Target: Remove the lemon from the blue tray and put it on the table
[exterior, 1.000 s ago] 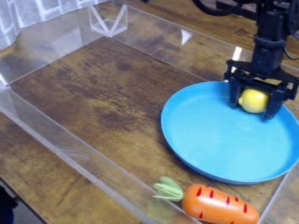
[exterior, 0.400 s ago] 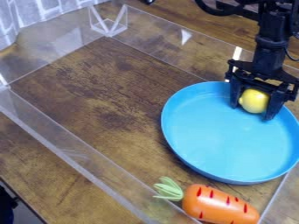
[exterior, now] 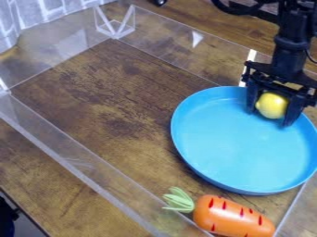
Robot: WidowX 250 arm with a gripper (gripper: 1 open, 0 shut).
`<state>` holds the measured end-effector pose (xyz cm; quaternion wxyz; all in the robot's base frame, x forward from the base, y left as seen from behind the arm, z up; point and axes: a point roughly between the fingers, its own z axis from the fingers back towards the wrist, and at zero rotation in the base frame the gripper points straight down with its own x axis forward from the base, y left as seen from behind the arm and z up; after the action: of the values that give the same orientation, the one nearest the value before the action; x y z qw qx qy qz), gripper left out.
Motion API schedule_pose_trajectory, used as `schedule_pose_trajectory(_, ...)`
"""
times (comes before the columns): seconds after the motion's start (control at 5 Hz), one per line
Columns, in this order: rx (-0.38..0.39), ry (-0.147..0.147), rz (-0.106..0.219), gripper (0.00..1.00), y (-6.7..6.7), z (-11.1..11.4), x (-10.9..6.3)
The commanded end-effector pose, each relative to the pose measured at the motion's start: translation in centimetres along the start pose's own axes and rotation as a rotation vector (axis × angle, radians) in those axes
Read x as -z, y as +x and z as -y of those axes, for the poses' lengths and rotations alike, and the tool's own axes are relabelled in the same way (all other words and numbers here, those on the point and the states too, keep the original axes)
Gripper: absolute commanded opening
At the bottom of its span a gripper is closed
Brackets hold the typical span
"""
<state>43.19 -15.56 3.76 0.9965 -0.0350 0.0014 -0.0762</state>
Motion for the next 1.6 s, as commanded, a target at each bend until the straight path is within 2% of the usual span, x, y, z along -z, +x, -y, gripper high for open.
schedule_pose_trajectory(0.0, 0.028, -0.007, 0.095, 0.00, 1.0, 1.1, -3.7)
schedule_pose_trajectory(0.8, 0.035, 0.005, 0.092, 0.00, 1.1, 1.3, -4.0)
schedule_pose_trajectory(1.4, 0.037, 0.022, 0.093, 0.00, 0.9, 1.2, -5.1)
